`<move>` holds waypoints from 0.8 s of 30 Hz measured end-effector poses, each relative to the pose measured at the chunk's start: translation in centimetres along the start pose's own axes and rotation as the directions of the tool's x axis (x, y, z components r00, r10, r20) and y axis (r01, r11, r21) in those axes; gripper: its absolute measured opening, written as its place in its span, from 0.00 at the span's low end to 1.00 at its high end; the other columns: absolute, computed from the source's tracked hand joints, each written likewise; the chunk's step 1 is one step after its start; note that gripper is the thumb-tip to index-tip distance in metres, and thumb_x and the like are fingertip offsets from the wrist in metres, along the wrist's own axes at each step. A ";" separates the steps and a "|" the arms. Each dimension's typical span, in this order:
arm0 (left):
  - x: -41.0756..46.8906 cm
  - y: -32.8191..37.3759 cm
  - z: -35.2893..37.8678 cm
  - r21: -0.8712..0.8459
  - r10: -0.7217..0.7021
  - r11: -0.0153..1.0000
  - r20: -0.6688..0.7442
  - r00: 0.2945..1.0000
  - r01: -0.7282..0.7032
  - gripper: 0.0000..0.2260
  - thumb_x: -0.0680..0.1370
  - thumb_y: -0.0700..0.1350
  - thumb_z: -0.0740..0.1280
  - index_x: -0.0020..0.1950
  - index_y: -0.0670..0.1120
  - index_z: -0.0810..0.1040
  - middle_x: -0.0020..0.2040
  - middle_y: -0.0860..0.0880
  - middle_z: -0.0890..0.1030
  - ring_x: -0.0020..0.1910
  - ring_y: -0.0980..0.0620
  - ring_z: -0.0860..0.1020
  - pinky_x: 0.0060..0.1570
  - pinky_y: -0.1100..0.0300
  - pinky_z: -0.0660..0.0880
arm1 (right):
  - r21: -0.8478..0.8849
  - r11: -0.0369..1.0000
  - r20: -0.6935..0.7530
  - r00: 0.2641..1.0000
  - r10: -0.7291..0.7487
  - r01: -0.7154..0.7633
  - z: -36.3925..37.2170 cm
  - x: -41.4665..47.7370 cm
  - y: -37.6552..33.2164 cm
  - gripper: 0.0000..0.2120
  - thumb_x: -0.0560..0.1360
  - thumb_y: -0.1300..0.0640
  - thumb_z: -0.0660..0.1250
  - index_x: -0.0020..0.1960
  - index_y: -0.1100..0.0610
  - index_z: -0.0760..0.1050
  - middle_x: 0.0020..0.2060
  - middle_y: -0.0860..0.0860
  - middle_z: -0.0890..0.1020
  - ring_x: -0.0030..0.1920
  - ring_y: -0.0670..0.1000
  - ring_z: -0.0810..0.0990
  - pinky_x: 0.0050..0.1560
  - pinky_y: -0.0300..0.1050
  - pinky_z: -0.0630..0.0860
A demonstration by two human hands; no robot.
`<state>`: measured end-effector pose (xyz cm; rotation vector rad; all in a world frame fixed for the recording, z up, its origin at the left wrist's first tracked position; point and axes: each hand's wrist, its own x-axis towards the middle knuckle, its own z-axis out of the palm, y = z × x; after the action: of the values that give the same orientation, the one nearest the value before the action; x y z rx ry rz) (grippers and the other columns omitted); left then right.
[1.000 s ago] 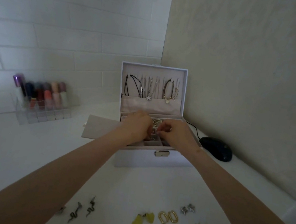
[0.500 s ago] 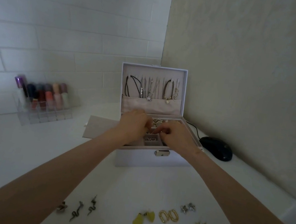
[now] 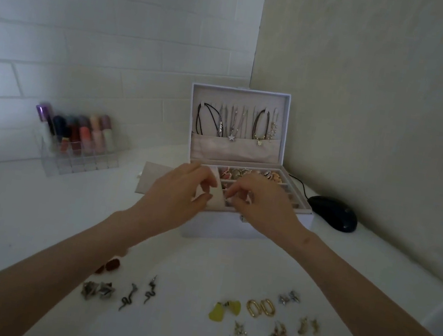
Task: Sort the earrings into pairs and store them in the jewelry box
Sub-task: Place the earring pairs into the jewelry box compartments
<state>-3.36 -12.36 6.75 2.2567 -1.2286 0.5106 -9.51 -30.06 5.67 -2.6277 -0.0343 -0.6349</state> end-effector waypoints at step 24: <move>-6.4 -1.7 -3.2 0.325 -0.316 0.941 0.753 0.577 0.092 0.12 0.69 0.56 0.72 0.48 0.51 0.79 0.45 0.55 0.76 0.45 0.57 0.72 0.38 0.70 0.64 | 0.150 0.974 0.487 0.844 -0.223 0.170 5.8 -4.0 -7.9 0.08 0.68 0.53 0.74 0.47 0.53 0.81 0.40 0.49 0.79 0.41 0.48 0.75 0.36 0.35 0.65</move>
<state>-5.46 -5.49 5.35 2.9383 -1.2811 -0.5801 -11.56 -20.13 2.45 -2.6341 -0.4871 0.0126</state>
